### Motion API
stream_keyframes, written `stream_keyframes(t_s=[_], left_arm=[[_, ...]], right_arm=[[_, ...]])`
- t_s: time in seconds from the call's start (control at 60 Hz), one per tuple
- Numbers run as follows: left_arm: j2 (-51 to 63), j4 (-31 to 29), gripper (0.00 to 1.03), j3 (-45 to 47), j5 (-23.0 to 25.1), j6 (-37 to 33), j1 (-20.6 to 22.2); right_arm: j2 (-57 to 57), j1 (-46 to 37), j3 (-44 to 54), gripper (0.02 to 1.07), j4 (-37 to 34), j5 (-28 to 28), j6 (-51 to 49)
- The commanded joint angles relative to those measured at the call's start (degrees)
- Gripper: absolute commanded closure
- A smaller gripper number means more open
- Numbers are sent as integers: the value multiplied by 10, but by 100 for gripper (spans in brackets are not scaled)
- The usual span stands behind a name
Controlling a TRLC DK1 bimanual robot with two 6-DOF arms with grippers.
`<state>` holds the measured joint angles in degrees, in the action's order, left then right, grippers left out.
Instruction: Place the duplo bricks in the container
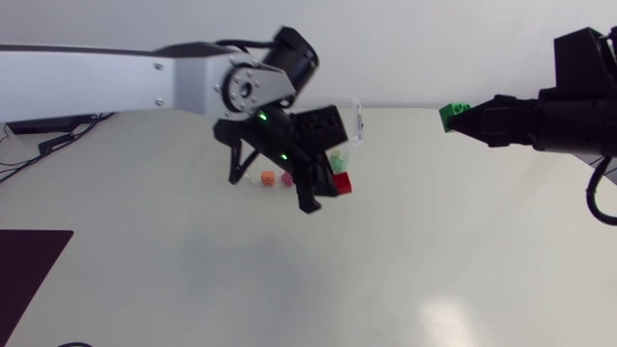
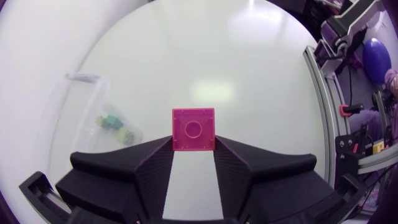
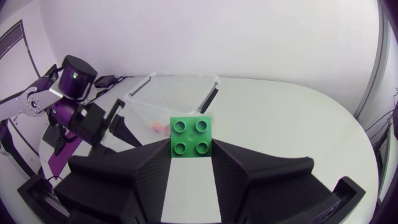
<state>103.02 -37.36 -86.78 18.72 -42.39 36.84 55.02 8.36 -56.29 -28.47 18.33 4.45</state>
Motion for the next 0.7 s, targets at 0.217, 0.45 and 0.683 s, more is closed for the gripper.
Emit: stream_keyframes(t_s=[0.217,0.45,0.683], left_arm=[[-83,95,83,11,40,80,-158],[-58,203,83,-3,54,173,-224],[11,267,83,-25,50,208,-230]], right_arm=[[125,94,-80,84,50,-61,14],[234,135,-160,84,79,-90,0],[329,151,-225,84,110,-106,-5]])
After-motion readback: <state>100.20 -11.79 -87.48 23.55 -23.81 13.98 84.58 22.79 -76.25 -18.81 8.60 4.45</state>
